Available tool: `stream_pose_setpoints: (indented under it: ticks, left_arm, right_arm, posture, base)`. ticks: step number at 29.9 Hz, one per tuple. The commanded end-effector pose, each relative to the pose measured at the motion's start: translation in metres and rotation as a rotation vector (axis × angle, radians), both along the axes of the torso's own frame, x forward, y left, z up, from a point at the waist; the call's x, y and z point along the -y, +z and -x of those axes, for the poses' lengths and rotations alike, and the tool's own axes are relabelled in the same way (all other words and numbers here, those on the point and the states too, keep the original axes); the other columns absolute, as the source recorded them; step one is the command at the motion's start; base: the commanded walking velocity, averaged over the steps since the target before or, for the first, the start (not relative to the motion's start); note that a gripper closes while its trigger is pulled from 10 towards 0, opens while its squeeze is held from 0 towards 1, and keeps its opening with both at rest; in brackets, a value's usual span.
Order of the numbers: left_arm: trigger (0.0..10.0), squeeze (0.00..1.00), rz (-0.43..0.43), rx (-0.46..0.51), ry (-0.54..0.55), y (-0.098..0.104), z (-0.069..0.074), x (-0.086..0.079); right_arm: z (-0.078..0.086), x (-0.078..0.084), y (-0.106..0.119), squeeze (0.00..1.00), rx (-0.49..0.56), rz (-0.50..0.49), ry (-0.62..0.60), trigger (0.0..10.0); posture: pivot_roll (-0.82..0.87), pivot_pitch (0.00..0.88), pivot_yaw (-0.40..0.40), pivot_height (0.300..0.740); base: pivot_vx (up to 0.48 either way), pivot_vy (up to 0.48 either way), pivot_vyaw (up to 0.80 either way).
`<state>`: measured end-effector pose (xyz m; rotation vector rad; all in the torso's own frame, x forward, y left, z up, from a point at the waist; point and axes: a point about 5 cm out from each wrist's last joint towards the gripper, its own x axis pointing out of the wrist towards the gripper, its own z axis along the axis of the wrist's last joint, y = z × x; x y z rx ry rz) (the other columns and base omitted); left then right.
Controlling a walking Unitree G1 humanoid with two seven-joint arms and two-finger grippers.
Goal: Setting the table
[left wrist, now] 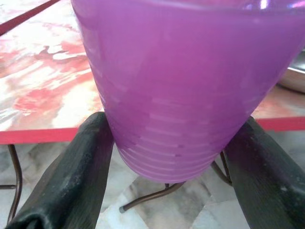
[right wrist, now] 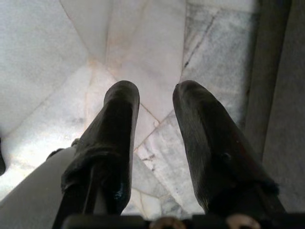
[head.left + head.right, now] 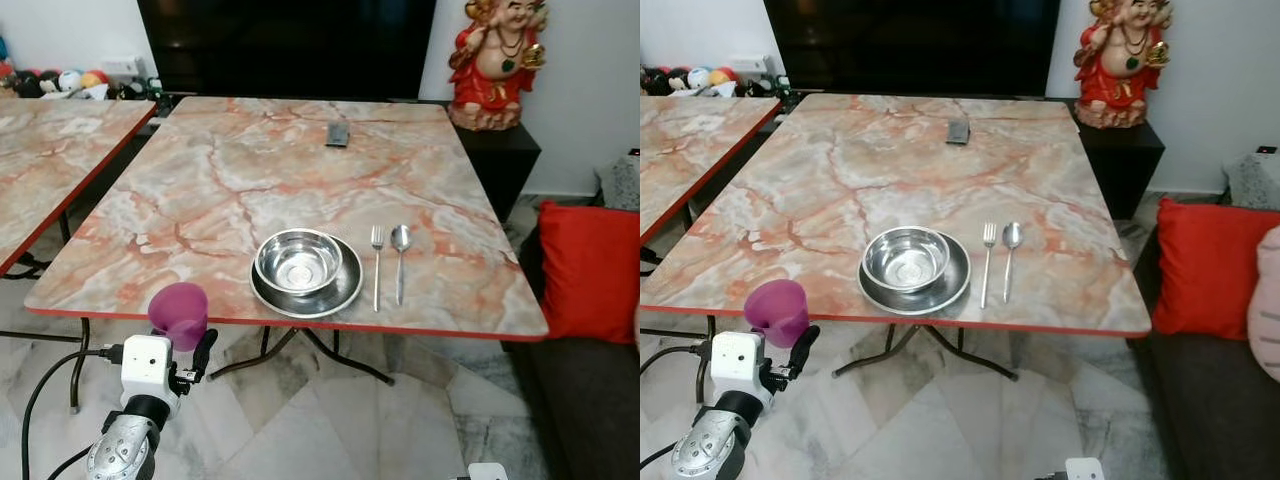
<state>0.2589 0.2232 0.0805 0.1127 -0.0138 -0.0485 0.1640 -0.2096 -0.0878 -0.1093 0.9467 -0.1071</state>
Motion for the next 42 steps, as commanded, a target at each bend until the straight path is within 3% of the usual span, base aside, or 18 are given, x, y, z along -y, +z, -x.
stream_pose_setpoints:
  ticks: [1, 24, 31, 35, 37, 42]
  left_arm:
    - [10.0, 0.00, 0.005, 0.011, 0.002, 0.004, -0.002, -0.001]
    - [10.0, 0.00, 0.010, 0.053, -0.010, 0.017, -0.008, 0.002]
    - [10.0, 0.00, 0.010, 0.058, -0.029, 0.021, -0.011, 0.003]
    - [10.0, 0.00, 0.040, 0.044, -0.093, 0.028, -0.015, 0.005]
    - [10.0, 0.00, 0.061, 0.018, -0.144, 0.032, -0.018, 0.003]
    - [10.0, 0.00, 0.030, 0.016, -0.112, 0.035, -0.020, -0.011]
  right_arm:
    - [0.003, 0.000, -0.001, 0.00, -0.007, -0.006, -0.006, 10.0]
    - [0.002, 0.000, -0.001, 0.00, -0.006, -0.006, -0.004, 10.0]
    - [0.002, 0.000, -0.001, 0.00, -0.006, -0.006, -0.003, 10.0]
    - [0.002, -0.001, -0.001, 0.00, -0.006, -0.006, -0.003, 10.0]
    - [0.002, -0.001, -0.001, 0.00, -0.006, -0.007, -0.003, 10.0]
    - [0.002, -0.001, -0.001, 0.00, -0.006, -0.007, -0.004, 10.0]
  posture:
    - [0.03, 0.071, 0.007, 0.740]
    - [0.03, 0.072, 0.004, 0.740]
    - [0.03, 0.075, 0.006, 0.740]
    - [0.03, 0.076, 0.006, 0.740]
    - [0.03, 0.076, 0.007, 0.740]
    - [0.03, 0.078, 0.009, 0.740]
  base:
    - [0.322, 0.000, 0.00]
    - [0.322, 0.000, 0.00]
    - [0.000, 0.000, 0.00]
    - [0.000, 0.000, 0.00]
    - [0.000, 0.000, 0.00]
    - [0.000, 0.000, 0.00]
